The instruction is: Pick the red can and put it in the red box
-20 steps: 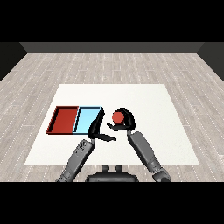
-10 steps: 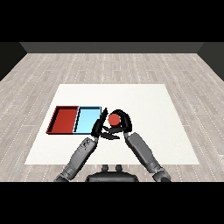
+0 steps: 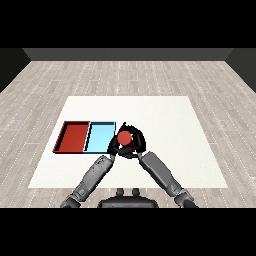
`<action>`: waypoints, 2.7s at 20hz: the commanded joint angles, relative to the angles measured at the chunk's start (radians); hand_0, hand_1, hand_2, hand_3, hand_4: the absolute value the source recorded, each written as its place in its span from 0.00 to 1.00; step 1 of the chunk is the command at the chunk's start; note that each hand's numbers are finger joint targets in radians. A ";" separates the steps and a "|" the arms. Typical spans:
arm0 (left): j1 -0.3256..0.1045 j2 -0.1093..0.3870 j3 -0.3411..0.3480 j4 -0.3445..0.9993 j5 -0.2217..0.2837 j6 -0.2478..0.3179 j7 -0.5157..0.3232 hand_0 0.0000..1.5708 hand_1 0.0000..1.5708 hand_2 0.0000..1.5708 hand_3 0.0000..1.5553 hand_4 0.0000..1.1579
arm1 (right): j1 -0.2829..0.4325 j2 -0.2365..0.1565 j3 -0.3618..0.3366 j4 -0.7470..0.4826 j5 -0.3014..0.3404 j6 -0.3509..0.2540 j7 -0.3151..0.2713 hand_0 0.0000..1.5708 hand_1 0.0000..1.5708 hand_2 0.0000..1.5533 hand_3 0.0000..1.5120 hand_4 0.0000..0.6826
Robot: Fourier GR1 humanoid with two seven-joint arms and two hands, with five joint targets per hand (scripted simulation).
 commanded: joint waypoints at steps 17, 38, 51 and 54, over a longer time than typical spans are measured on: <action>-0.098 0.002 -0.129 0.085 0.059 0.212 0.022 1.00 1.00 0.98 0.94 0.88 | -0.018 -0.001 0.080 0.012 -0.101 -0.040 -0.080 0.93 0.93 0.93 0.92 0.81; -0.076 0.001 -0.092 0.010 0.054 0.274 0.024 1.00 1.00 1.00 0.96 0.98 | 0.005 -0.001 0.019 -0.079 -0.033 0.056 -0.018 0.00 0.00 0.00 0.00 0.00; -0.053 0.012 -0.045 -0.033 -0.022 0.245 0.091 1.00 1.00 1.00 0.96 0.99 | 0.098 -0.071 -0.074 -0.182 0.081 0.099 -0.002 0.00 0.00 0.00 0.00 0.00; 0.043 0.001 -0.078 -0.075 -0.037 0.235 0.050 1.00 1.00 1.00 0.95 0.99 | 0.077 -0.028 -0.072 -0.285 0.134 0.015 0.103 0.00 0.00 0.00 0.00 0.00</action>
